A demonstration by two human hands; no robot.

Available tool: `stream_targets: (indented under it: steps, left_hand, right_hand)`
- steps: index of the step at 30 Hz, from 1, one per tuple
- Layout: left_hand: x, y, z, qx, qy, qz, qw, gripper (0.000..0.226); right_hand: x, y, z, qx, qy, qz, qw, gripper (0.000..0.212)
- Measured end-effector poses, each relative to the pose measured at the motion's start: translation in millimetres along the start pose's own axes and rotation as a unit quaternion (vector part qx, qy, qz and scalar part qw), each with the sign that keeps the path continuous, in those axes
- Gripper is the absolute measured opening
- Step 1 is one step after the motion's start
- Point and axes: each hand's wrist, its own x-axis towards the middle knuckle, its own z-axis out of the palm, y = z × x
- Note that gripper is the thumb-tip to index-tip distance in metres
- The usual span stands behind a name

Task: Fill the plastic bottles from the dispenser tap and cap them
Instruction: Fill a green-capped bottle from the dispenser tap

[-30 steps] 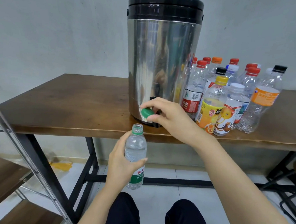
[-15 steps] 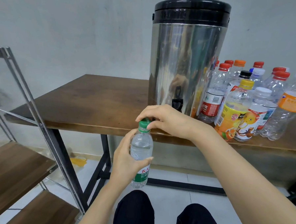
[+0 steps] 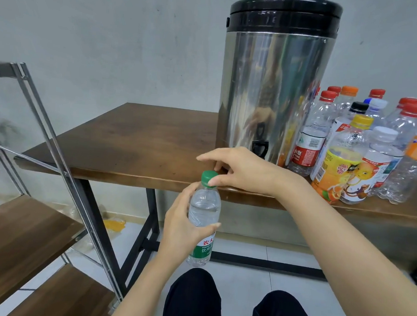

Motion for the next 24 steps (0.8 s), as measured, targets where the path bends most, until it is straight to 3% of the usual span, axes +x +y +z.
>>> stream_targets:
  steps: [5,11,15,18,20,24]
  left_hand:
    - [3.9,-3.0,-2.4,-0.004,0.003,0.002,1.0,0.088]
    - [10.3,-6.4,-11.7,-0.024,0.008,-0.013,1.0,0.088]
    - [27.5,0.9,-30.7,-0.047,0.044,-0.008,0.998,0.09]
    - [51.2,12.9,-55.3,-0.045,0.091,0.004,0.995,0.089]
    - [71.2,20.0,-73.9,-0.021,0.125,0.018,0.992,0.09]
    - [116.5,26.1,-104.3,-0.008,0.157,0.041,0.987,0.087]
  right_hand:
    - [7.5,0.0,1.4,-0.001,0.035,0.001,0.999,0.032]
    - [17.9,-2.1,9.6,0.063,0.069,-0.02,0.995,0.04]
    - [43.6,4.0,31.4,0.094,0.248,-0.023,0.964,0.029]
    - [75.8,12.7,53.9,0.035,0.341,-0.006,0.939,0.027]
    - [97.6,18.5,69.2,-0.016,0.335,0.013,0.942,0.029]
    - [133.8,28.7,98.6,-0.095,0.238,0.087,0.963,0.037]
